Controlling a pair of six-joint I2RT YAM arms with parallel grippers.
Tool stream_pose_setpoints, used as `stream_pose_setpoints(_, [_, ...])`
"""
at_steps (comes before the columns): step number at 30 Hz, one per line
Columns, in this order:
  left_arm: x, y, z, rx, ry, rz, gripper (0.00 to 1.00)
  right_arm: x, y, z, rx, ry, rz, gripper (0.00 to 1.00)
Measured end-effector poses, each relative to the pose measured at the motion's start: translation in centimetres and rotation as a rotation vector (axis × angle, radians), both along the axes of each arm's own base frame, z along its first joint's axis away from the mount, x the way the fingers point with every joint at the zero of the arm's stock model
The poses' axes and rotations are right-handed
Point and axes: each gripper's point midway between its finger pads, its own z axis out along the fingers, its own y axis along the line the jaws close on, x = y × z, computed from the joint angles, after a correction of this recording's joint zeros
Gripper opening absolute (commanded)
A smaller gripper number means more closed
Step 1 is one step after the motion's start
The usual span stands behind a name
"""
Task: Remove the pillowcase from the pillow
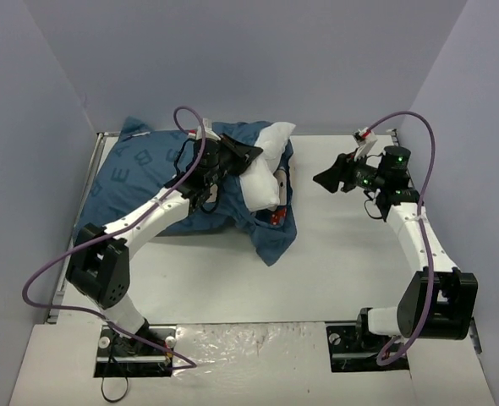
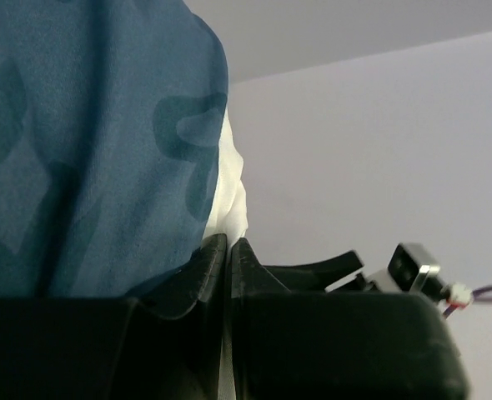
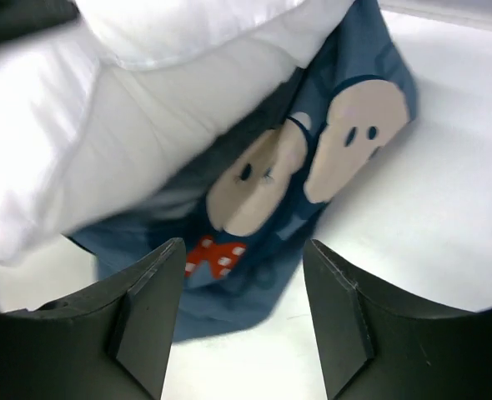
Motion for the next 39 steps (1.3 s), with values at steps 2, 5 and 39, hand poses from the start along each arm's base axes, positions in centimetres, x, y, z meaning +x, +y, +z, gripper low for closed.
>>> stream_pose_setpoints(2, [-0.4, -0.9, -1.4, 0.030, 0.006, -0.044, 0.02, 0.0, 0.3, 0.0, 0.084, 0.105, -0.033, 0.58])
stream_pose_setpoints(5, [-1.3, -2.6, -4.3, 0.113, 0.017, -0.125, 0.02, 0.7, 1.2, -1.9, 0.220, 0.322, -0.086, 0.69])
stream_pose_setpoints(39, [-2.8, 25.9, -3.0, 0.991, 0.083, 0.139, 0.86, 2.5, 11.8, -11.3, 0.555, 0.862, -0.041, 0.59])
